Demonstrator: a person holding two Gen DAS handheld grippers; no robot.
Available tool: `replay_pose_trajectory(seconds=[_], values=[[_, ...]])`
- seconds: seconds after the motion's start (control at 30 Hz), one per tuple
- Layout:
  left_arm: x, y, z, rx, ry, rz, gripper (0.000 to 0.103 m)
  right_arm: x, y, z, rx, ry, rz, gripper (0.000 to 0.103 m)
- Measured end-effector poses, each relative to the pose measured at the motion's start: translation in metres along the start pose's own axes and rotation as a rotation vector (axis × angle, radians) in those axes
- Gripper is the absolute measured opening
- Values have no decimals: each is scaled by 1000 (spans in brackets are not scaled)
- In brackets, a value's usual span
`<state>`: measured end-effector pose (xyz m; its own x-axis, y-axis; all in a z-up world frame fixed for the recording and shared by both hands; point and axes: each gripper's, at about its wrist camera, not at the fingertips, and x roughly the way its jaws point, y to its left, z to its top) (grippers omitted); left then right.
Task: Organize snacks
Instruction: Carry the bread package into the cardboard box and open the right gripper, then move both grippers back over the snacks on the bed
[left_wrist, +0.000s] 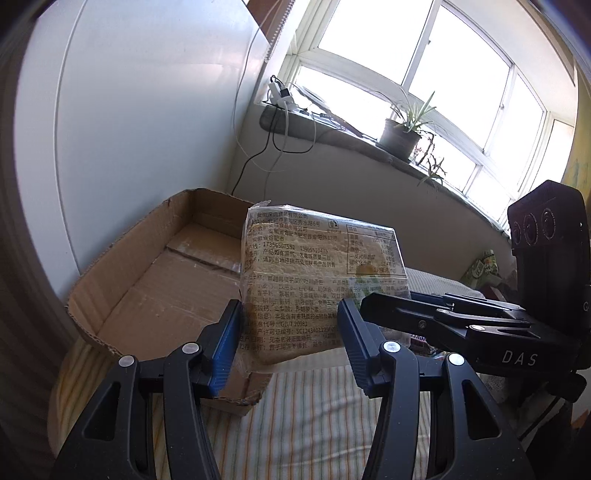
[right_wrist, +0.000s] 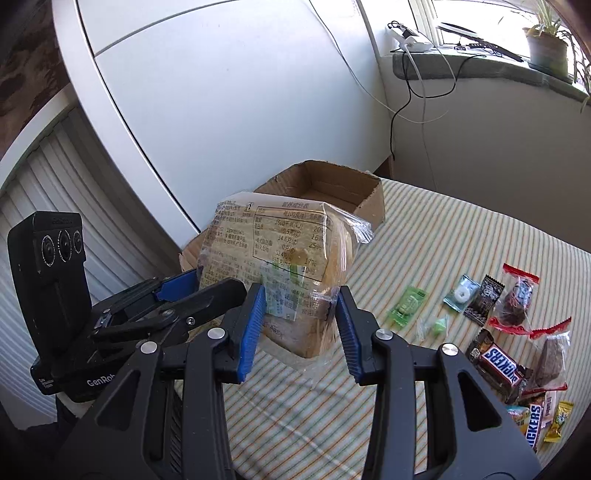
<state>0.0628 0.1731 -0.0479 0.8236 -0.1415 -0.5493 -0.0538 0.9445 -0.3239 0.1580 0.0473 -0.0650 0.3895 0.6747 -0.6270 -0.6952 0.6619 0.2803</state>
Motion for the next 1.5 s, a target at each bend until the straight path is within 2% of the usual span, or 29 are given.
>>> replay_pose_trajectory(seconds=[0.27, 0.47, 0.73, 0.8, 0.87, 1.17, 1.33, 1.5], values=[[0, 36, 5, -29, 3, 102, 52, 52, 24, 22, -69, 45, 57, 41], [2, 52, 6, -41, 3, 146, 52, 78, 35, 31, -102, 70, 72, 41], [4, 60, 4, -47, 9, 177, 50, 92, 37, 33, -127, 85, 53, 41], [4, 58, 3, -29, 1, 219, 50, 94, 38, 33, -137, 87, 34, 42], [2, 58, 4, -19, -7, 235, 48, 93, 41, 32, -154, 81, -11, 42], [-15, 48, 9, 9, -49, 249, 48, 70, 33, 26, -151, 56, -47, 42], [-22, 32, 5, 42, -67, 232, 48, 46, 29, 15, -165, 22, -113, 43], [-22, 3, -2, 101, -62, 182, 51, 8, 13, -8, -156, -22, -172, 53]])
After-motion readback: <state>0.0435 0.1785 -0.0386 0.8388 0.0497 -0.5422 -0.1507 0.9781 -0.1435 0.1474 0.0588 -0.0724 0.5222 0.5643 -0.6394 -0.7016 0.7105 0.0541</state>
